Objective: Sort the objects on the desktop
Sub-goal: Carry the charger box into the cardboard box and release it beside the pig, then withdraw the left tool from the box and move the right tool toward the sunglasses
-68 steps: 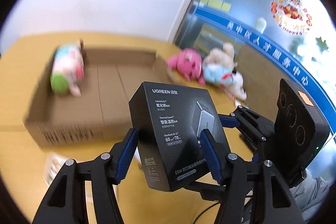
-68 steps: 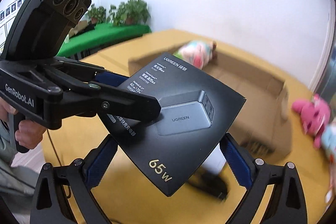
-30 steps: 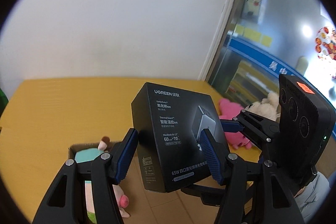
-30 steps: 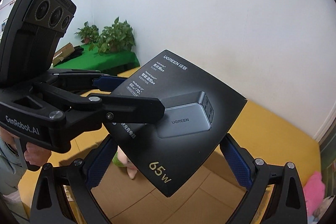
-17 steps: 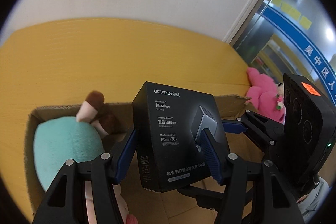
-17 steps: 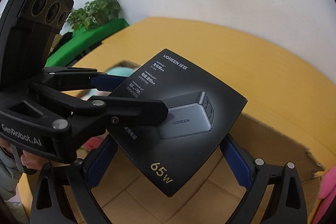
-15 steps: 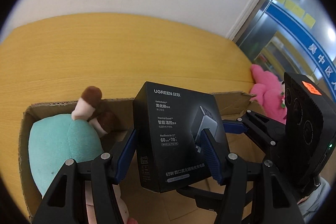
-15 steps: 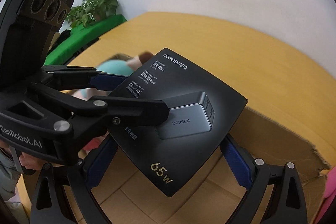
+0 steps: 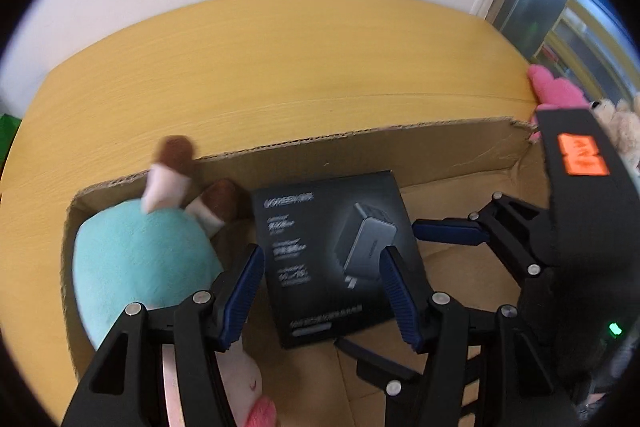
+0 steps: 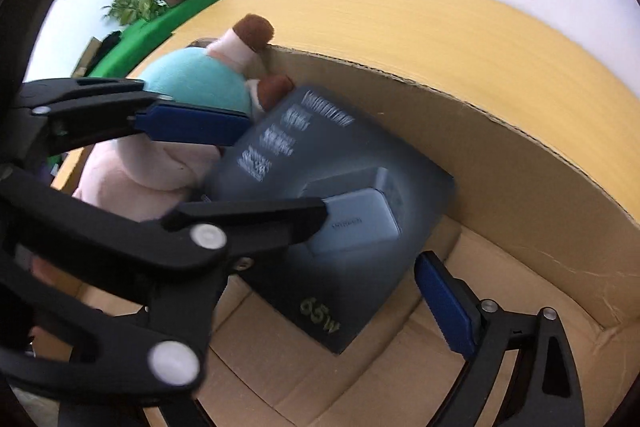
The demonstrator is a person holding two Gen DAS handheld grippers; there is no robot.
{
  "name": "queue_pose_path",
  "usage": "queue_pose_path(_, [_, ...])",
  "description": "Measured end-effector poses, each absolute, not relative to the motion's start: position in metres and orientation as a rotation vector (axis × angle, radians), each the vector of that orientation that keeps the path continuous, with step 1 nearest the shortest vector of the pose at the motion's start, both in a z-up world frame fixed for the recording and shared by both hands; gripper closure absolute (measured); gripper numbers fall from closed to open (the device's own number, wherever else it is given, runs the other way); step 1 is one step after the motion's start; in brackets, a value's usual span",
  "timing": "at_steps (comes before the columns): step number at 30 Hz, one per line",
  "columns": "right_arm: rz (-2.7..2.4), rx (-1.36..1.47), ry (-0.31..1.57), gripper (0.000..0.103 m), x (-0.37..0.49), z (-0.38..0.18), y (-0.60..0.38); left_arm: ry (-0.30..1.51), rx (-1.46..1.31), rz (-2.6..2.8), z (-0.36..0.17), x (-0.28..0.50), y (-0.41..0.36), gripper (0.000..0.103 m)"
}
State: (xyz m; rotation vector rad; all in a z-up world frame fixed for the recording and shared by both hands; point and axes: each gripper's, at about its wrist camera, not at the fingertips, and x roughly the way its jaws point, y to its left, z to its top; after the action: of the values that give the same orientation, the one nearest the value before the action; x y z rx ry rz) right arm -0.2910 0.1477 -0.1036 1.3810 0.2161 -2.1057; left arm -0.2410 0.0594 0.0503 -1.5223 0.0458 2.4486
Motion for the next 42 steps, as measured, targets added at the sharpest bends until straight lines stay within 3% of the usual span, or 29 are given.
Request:
queue_pose_path(3, [-2.138, 1.399, 0.215, 0.007, -0.283, -0.096, 0.154, 0.006, -1.442, 2.509, 0.075, -0.216, 0.039, 0.044])
queue_pose_path(8, [-2.257, 1.269, 0.148, 0.003, -0.240, -0.038, 0.182, -0.062, -1.187, 2.629, 0.137, -0.142, 0.000, 0.042])
queue_pose_path(11, [-2.371, 1.145, 0.177, 0.000, -0.193, 0.003, 0.192, -0.081, -0.998, 2.735, 0.174, -0.088, -0.006, 0.032])
queue_pose_path(12, [-2.395, 1.107, 0.187, 0.000, -0.175, 0.014, 0.198, -0.083, -0.948, 2.761, 0.181, -0.074, -0.006, 0.023])
queue_pose_path(15, [-2.452, 0.991, 0.179, 0.000, -0.125, 0.045, 0.201, -0.069, -0.847, 2.835, 0.199, -0.042, -0.005, 0.022])
queue_pose_path(22, [-2.527, 0.879, 0.142, 0.000, -0.043, 0.071, 0.212, 0.002, -0.731, 2.917, 0.201, 0.032, -0.007, 0.022])
queue_pose_path(30, [-2.599, 0.918, 0.096, 0.000, 0.014, 0.051, 0.225, -0.041, -0.724, 2.943, 0.164, 0.076, -0.016, 0.024])
queue_pose_path(32, [-2.627, 0.952, 0.119, 0.003, 0.022, 0.040, 0.223, -0.093, -0.771, 2.913, 0.152, 0.075, -0.019, 0.043])
queue_pose_path(33, [-2.640, 0.967, 0.135, 0.011, 0.026, 0.034, 0.222, -0.105, -0.797, 2.888, 0.147, 0.075, -0.020, 0.076])
queue_pose_path(34, [-2.646, 0.981, 0.147, 0.027, 0.031, 0.029, 0.220, -0.120, -0.860, 2.840, 0.139, 0.072, -0.019, 0.099])
queue_pose_path(35, [-2.642, 0.992, 0.149, 0.038, 0.034, 0.024, 0.219, -0.121, -0.895, 2.816, 0.133, 0.070, -0.017, 0.099])
queue_pose_path(36, [-2.635, 1.002, 0.147, 0.057, 0.038, 0.020, 0.218, -0.108, -0.911, 2.820, 0.127, 0.071, -0.013, 0.099])
queue_pose_path(38, [-2.631, 1.010, 0.148, 0.061, 0.044, 0.014, 0.218, -0.047, -0.915, 2.857, 0.119, 0.074, -0.007, 0.099])
queue_pose_path(39, [-2.634, 1.007, 0.147, 0.058, 0.047, 0.012, 0.218, -0.025, -0.910, 2.868, 0.117, 0.076, -0.004, 0.096])
queue_pose_path(41, [-2.618, 0.996, 0.119, 0.037, 0.052, 0.010, 0.222, -0.008, -0.916, 2.883, 0.114, 0.079, -0.001, 0.073])
queue_pose_path(42, [-2.604, 0.991, 0.098, 0.012, 0.054, 0.009, 0.226, -0.004, -0.917, 2.891, 0.113, 0.081, -0.001, 0.045])
